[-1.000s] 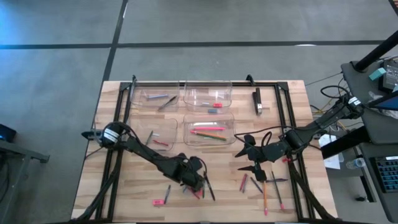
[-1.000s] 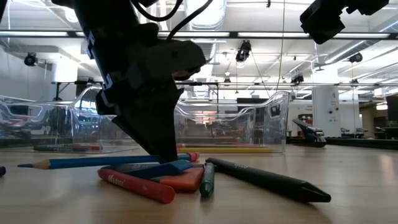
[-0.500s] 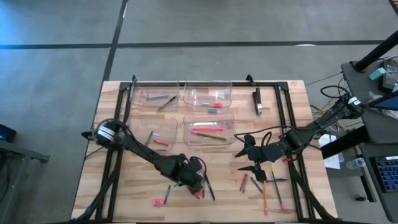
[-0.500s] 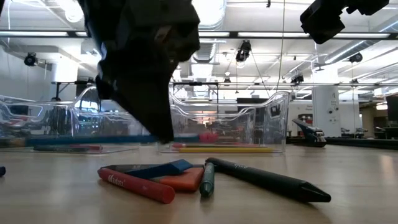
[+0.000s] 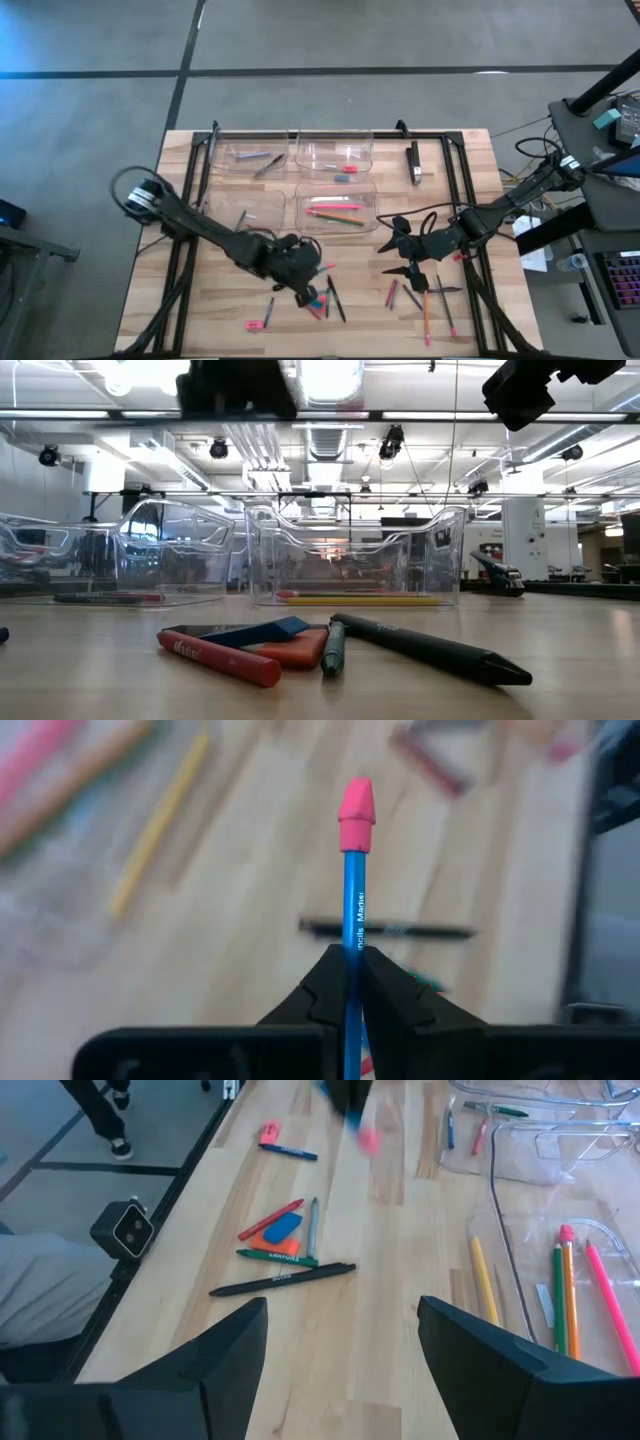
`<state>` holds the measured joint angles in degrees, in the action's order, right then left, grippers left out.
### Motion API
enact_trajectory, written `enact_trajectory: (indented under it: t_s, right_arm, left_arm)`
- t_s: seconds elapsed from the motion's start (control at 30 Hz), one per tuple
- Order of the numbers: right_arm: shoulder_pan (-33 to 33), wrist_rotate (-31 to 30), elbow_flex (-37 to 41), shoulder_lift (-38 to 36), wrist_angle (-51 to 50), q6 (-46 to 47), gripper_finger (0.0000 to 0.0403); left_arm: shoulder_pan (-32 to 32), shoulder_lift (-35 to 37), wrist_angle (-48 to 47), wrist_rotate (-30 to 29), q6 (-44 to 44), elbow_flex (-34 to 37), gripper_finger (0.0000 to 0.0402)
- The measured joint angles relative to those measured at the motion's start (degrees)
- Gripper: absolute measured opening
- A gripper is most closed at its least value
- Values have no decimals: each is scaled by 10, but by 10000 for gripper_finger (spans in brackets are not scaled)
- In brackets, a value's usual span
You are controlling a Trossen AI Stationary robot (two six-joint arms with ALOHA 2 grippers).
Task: Sort crayons/erasers/pens/pencils in bins
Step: Put the blue pencil into the bottom right transparent bin
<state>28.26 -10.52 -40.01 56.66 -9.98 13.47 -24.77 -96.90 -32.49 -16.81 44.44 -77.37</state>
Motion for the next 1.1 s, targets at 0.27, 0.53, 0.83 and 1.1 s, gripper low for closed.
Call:
enact_trajectory:
  t_s: [0.27,0.53,0.83,1.1]
  right_arm:
    - [0,5,0,0,32,0,247]
    - [25,31,0,0,86,-15,247]
    - [63,24,0,0,94,-26,247]
    - [81,-10,3,0,109,-41,247]
  left_arm:
    - [61,86,4,-47,-165,-3,2]
    - [171,64,24,16,-298,-8,2]
    - [235,1,100,58,-450,-8,2]
    - [255,-48,110,63,-468,-28,2]
